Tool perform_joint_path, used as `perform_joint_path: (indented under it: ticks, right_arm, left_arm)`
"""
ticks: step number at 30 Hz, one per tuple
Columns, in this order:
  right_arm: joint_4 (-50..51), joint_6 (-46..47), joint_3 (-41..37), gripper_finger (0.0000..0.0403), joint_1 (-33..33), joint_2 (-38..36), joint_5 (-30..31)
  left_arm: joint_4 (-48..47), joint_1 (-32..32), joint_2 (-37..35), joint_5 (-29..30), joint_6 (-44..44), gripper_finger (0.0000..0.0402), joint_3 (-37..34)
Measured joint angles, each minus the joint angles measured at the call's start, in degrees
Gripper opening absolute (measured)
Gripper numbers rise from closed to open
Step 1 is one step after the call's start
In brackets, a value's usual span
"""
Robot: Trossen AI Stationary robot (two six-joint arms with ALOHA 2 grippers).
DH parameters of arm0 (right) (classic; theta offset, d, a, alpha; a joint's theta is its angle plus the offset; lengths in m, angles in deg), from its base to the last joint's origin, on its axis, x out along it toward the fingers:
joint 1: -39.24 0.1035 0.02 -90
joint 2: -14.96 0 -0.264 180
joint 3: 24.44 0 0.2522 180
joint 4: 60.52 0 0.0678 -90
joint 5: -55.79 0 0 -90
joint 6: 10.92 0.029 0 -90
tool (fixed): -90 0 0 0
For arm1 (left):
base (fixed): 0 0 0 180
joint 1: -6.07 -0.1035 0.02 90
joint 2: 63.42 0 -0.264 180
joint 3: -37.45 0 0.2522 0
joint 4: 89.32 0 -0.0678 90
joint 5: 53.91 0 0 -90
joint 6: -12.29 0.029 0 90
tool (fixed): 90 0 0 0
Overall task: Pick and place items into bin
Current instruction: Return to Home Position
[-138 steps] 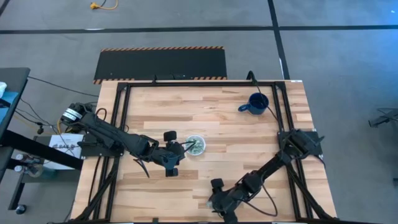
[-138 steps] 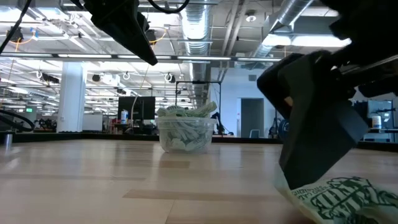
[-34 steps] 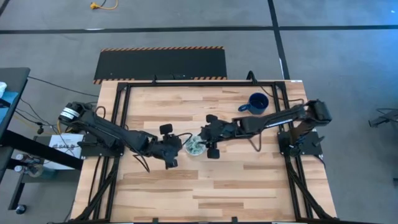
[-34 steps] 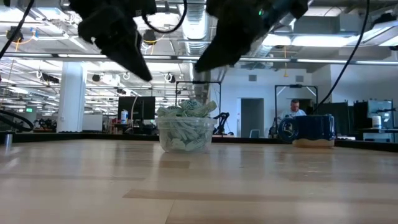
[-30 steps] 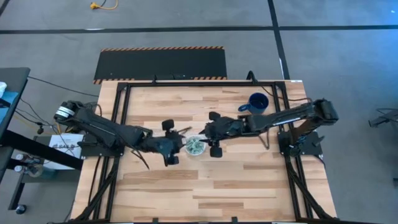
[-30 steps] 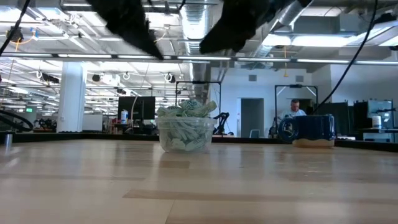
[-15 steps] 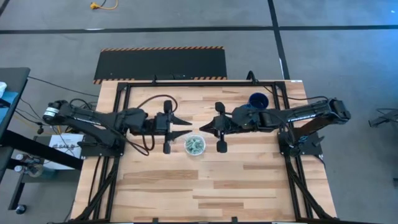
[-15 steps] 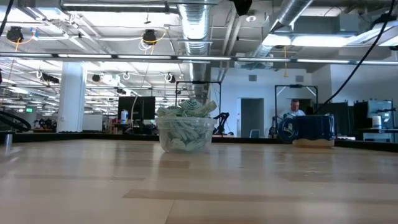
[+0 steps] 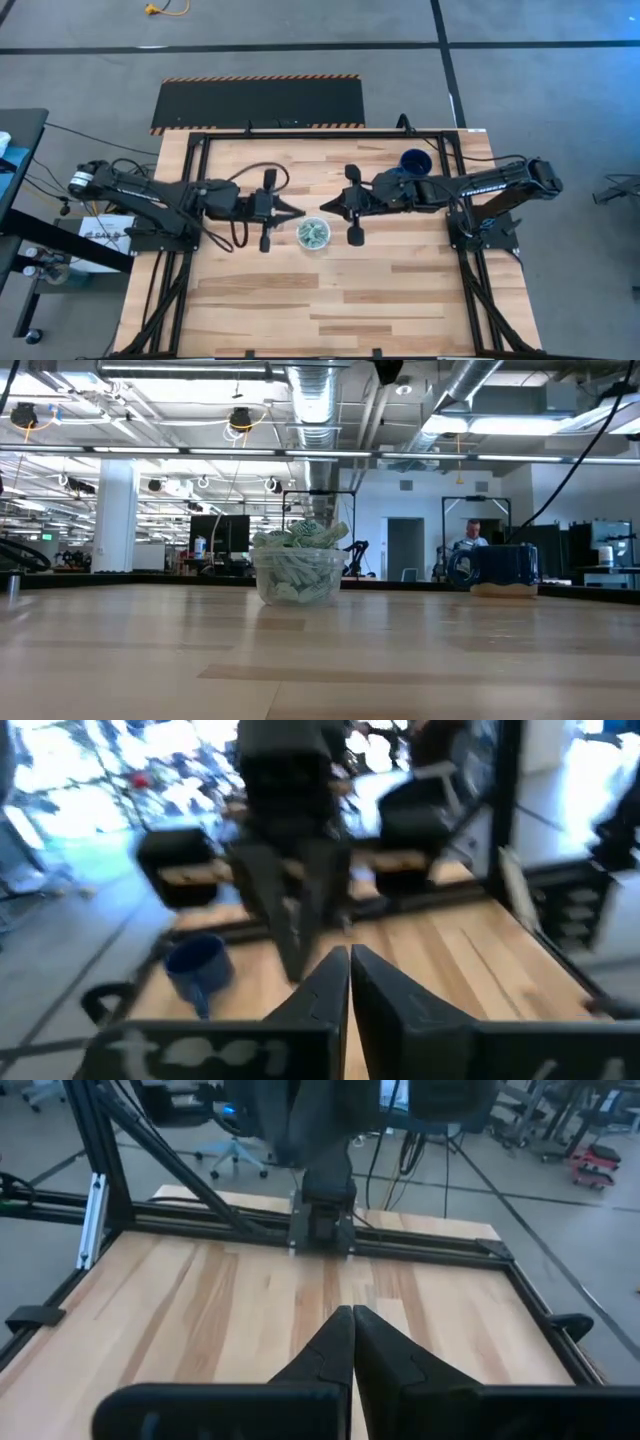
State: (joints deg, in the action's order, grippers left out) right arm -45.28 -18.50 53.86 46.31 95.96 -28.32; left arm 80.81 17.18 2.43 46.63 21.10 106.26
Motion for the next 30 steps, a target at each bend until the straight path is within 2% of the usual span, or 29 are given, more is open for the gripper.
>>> perform_joint_path:
  ticks: [5, 9, 14, 16, 23, 30]
  right_arm:
    - [5.7, -1.4, 0.0, 0.0001, 1.7, 0.0, 0.0]
    - [14.9, -1.0, 0.0, 0.0001, 3.4, 0.0, -0.8]
    - [30.2, -0.9, 0.0, 0.0000, 7.2, 0.0, -9.5]
    - [33.7, -1.0, 0.0, 0.0000, 9.3, 0.0, -10.2]
    - [35.5, -7.4, 0.0, 0.0000, 15.4, 0.0, -10.5]
    - [35.9, -12.8, 0.0, 0.0000, 18.1, 0.0, -10.7]
  left_arm:
    - [-9.8, 3.2, 0.0, -6.7, -1.4, 0.0001, 0.0]
    - [-19.5, 6.4, 0.0, -8.9, -6.2, 0.0001, 0.0]
    - [-25.7, 9.9, 0.5, -16.1, -11.8, 0.0000, 0.0]
    - [-27.0, 11.2, 1.0, -17.1, -11.5, 0.0000, -0.1]
    - [-29.1, 12.9, 5.4, -17.3, -7.8, 0.0000, -0.1]
    - [-29.4, 12.9, 11.7, -17.3, -7.4, 0.0000, -0.1]
